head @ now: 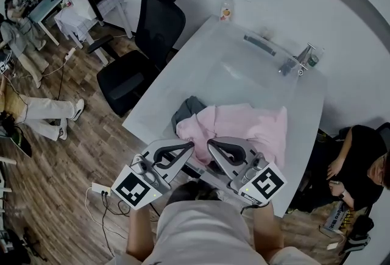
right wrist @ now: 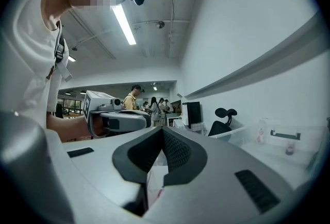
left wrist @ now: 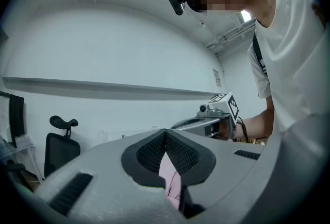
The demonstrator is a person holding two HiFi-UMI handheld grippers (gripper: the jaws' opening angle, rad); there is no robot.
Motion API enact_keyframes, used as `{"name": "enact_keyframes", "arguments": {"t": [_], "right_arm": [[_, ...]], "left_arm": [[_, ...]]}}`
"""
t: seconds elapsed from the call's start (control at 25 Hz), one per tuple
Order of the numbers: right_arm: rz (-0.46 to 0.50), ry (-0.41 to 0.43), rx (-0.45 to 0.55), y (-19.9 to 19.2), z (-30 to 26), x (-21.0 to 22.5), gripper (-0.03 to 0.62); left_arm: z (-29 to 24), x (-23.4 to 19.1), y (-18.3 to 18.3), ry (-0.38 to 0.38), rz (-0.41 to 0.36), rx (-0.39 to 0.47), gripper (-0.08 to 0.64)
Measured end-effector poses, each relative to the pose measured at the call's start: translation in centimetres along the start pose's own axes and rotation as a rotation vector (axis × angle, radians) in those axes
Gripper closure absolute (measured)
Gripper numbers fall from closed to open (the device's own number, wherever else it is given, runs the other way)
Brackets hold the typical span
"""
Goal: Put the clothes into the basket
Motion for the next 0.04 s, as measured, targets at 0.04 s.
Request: {"name": "enact_keyframes", "arguments": {"t": [0.04], "right_arm": [[0.0,0.0,0.001,0.02,0.28,-0.06,0.588]], "left_arm": [[-0.1,0.28,0.06,0.0,0.0,0.0,0.555]]}}
Point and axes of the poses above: the fingertips, and each gripper's own axes: z backward along the fingers, x to its right, y out of its top, the point moved 9 cm from there along z, backward along the fingers, and after that the axes turned 3 degrees about y, right-handed, at the moved point
